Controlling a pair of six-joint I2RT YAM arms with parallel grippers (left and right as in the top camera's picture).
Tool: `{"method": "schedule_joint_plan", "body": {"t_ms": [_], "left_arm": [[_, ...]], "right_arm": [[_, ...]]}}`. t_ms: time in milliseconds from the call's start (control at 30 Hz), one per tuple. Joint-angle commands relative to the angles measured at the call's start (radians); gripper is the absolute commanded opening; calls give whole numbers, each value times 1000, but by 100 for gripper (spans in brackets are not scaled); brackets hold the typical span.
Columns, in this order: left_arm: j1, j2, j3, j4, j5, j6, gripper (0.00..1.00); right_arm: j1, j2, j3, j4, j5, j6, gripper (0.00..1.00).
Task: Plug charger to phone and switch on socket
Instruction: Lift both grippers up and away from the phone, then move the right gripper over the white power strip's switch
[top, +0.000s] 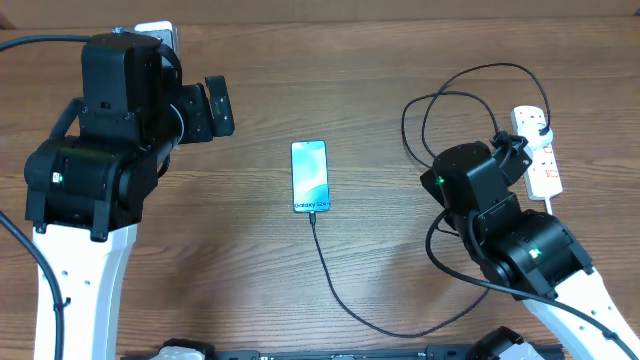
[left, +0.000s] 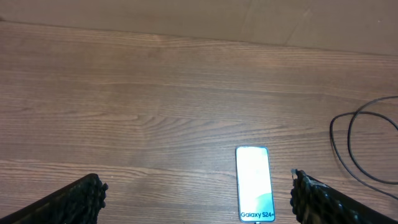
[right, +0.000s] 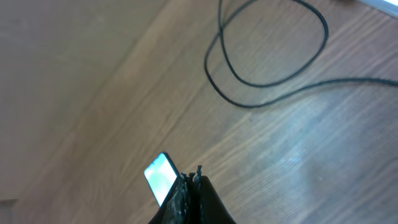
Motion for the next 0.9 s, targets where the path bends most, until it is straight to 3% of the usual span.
{"method": "schedule_joint_plan", "body": {"t_ms": [0,367,867], "left_arm": [[-1,1,-4,0,-13,8,100],[-1,-88,-4,-2,-13,8,100],[13,-427,-4,-3,-13,8,100]], "right_arm": [[-39,-2,7,-19,-44,7,4],[-127,-2,7,-64,-108,7,4],[-127,-2,7,-63,-188,8,4]]}}
